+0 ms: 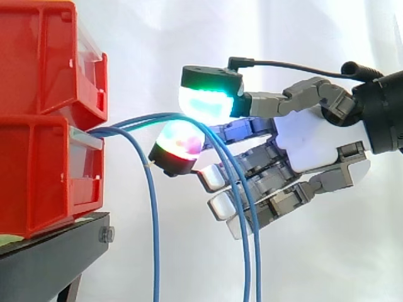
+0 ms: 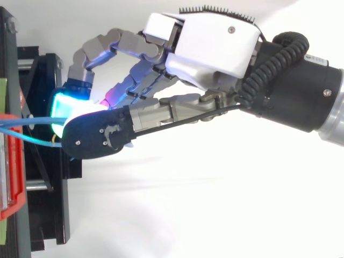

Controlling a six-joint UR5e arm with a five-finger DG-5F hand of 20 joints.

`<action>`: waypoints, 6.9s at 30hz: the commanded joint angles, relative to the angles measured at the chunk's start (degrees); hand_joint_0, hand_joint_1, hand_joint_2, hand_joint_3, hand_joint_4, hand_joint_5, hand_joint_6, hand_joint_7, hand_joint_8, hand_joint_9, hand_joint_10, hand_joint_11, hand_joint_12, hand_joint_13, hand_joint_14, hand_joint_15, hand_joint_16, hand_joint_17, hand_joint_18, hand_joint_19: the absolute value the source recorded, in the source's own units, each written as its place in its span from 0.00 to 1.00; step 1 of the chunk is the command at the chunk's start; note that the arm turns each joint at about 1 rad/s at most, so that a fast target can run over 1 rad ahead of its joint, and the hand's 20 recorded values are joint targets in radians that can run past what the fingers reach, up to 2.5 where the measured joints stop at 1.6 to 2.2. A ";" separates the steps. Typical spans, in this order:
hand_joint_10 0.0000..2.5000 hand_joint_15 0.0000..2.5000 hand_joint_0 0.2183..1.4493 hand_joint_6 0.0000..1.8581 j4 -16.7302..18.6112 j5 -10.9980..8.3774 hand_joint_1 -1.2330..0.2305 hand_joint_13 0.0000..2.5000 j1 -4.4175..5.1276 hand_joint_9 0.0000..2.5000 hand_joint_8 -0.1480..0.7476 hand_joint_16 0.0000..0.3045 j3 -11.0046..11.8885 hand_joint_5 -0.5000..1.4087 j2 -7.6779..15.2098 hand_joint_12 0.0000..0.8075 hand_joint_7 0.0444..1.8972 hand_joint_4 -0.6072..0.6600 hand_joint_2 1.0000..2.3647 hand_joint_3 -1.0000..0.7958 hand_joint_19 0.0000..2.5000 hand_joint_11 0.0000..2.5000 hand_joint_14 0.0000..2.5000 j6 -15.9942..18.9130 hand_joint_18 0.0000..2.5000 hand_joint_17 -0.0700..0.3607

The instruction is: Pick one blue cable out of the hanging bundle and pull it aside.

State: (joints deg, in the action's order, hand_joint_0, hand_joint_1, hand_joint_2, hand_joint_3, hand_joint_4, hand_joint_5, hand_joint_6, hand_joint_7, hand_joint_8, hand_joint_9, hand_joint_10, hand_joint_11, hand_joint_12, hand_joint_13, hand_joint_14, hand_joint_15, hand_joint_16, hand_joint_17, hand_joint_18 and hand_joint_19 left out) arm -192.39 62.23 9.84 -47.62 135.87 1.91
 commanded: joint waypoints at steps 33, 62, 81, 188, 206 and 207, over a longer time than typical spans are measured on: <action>0.01 0.19 0.27 0.47 0.00 -0.26 0.43 0.41 0.09 0.40 0.38 0.19 -0.54 0.20 0.01 0.36 0.44 0.28 0.01 0.47 0.17 0.18 0.01 0.38 0.32 0.46; 0.01 0.21 0.21 0.46 -3.78 -0.26 0.41 0.40 0.97 0.41 0.42 0.17 -0.72 0.20 0.01 0.35 0.46 0.41 0.00 0.28 0.18 0.21 0.01 3.72 0.31 0.43; 0.01 0.22 0.44 0.52 -4.83 -0.26 0.27 0.39 1.06 0.38 0.34 0.14 -0.80 0.17 0.01 0.29 0.46 0.20 0.01 0.35 0.18 0.24 0.01 5.39 0.29 0.38; 0.01 0.22 0.31 0.50 -6.86 -0.26 0.36 0.41 1.06 0.39 0.46 0.17 -0.19 0.18 -0.52 0.35 0.41 0.41 0.01 0.50 0.19 0.25 0.01 6.09 0.32 0.43; 0.01 0.22 0.48 0.53 -7.21 -0.26 0.25 0.40 1.06 0.40 0.38 0.14 -0.01 0.18 -0.52 0.29 0.52 0.21 0.01 0.33 0.19 0.26 0.01 6.09 0.30 0.38; 0.01 0.22 0.48 0.53 -7.21 -0.26 0.25 0.40 0.97 0.40 0.38 0.14 -0.01 0.18 -0.52 0.29 0.52 0.20 0.00 0.31 0.18 0.26 0.01 6.09 0.30 0.38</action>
State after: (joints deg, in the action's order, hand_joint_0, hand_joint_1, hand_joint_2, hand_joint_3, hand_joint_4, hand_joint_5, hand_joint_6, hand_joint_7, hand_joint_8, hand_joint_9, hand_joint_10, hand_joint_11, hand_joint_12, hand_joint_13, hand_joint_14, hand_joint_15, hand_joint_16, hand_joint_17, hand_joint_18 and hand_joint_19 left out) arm -199.60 61.96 10.86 -47.64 135.35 8.00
